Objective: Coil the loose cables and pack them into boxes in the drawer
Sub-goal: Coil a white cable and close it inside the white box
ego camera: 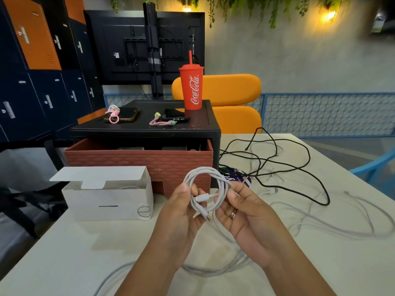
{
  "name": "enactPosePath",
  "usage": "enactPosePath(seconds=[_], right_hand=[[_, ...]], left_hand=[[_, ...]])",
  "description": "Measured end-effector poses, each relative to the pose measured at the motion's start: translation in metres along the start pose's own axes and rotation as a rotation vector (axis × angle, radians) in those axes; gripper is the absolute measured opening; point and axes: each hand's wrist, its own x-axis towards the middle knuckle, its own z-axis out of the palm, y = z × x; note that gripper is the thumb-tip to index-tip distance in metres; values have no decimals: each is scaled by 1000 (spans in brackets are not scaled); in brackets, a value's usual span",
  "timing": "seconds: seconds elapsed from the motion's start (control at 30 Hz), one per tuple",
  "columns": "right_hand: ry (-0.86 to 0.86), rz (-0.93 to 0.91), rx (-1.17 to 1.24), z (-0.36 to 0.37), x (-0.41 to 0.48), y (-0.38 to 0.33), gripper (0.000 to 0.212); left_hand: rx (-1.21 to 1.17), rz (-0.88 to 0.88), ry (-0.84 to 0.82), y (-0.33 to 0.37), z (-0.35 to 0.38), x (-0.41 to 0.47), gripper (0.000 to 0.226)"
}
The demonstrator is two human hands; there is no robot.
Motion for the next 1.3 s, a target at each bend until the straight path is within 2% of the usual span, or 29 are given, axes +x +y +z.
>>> enactPosePath(seconds=[0.13, 0.33, 0.5, 0.63, 0.73, 0.9, 1.0, 1.13, 1.3], right_hand=[[-58, 43, 48, -5, 3, 4, 48], [-49, -2, 119, -5, 3, 7, 55], [2, -41, 209, -5, 8, 13, 71], [-26, -80, 245, -4, 6, 15, 63], [-25, -95, 239, -3, 5, 15, 65], [-19, -100, 220, -6, 9, 18, 73], [-56, -95, 213, -6, 7, 15, 65], [-20, -130, 9, 1, -1, 7, 16], [-3, -178, -179, 8, -7, 11, 29]], left_hand=[[37, 38, -1, -1, -1, 0, 32], [158, 79, -31, 1, -4, -1, 33], [434, 173, 13, 1, -6, 1, 39], [449, 163, 33, 2, -8, 1, 46], [473, 189, 31, 2, -7, 0, 40], [672, 332, 46, 3, -8, -2, 32], [618, 295, 11, 3, -11, 0, 35], [507, 259, 19, -3, -9, 2, 40], [349, 227, 35, -4, -4, 0, 29]])
